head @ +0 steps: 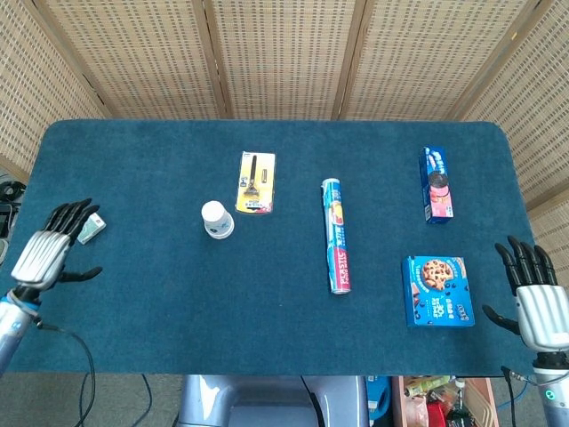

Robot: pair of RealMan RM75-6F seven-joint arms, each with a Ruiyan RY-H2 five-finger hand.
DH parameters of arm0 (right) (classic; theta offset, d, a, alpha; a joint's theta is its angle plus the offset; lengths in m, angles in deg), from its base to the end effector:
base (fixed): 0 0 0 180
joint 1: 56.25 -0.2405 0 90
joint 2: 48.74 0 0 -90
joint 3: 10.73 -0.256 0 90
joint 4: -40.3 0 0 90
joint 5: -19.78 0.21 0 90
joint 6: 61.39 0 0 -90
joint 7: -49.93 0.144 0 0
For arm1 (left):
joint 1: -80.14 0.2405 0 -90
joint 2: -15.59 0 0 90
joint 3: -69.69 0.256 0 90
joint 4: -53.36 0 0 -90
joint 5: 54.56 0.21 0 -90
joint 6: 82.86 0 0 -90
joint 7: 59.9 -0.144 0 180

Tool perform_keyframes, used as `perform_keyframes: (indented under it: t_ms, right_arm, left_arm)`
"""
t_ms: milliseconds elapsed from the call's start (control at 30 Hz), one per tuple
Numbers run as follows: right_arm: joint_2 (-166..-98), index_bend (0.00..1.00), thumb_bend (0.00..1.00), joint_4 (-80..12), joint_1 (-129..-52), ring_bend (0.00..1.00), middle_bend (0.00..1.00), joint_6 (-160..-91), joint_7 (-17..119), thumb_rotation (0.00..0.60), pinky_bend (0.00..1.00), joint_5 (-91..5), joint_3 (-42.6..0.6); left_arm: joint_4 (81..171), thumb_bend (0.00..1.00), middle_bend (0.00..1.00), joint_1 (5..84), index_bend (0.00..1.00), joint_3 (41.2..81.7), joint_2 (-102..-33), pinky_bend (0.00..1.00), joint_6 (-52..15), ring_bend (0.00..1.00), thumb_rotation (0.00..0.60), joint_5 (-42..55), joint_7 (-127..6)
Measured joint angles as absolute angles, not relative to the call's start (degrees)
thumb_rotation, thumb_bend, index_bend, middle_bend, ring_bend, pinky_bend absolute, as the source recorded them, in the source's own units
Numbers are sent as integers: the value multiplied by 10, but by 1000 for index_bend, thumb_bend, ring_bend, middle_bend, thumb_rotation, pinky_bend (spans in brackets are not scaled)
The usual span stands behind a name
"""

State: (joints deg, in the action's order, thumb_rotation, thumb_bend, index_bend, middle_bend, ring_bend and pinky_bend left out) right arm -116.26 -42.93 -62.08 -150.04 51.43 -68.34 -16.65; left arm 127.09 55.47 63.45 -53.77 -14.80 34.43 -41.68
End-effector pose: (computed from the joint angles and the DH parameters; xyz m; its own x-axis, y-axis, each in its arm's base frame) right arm -0.3203 -0.1985 0.1693 0.4531 0.1268 0.8824 -0.8858 -0.0475 0.4617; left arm -0.2914 0.3101 0.1362 0.3621 0.1040 0.9263 0.9063 -0.2717 -0.3237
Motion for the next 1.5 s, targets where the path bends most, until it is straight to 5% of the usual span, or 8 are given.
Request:
perform_keyframes:
  t_ms: [200,400,1267,1500]
  right_arm:
    - [-1170,0,0,-410,-630,0,0,-1478,520,600,0,-660,-176]
    - [-1176,0,0,-391,-633,0,0,-1462,527,600,0,-636,-183]
    - [-1180,0,0,-375,-635,0,0,-1437,529,600,0,-607,-186]
    - [-1180,0,0,-371,-635,0,0,-1433,533,600,0,-603,-187]
  left_arm:
    - [1187,176,17,430,24,599,-601,108,-228,68,600,352,-409]
    - [1157,175,173,359,172,593,-645,240,-293,205,600,361,-443]
    - [999,176,278,265,321,610,-794,319,-367,297,600,317,-460]
    - [991,175,461,259,523,614,-804,407,-361,438,600,311,-471]
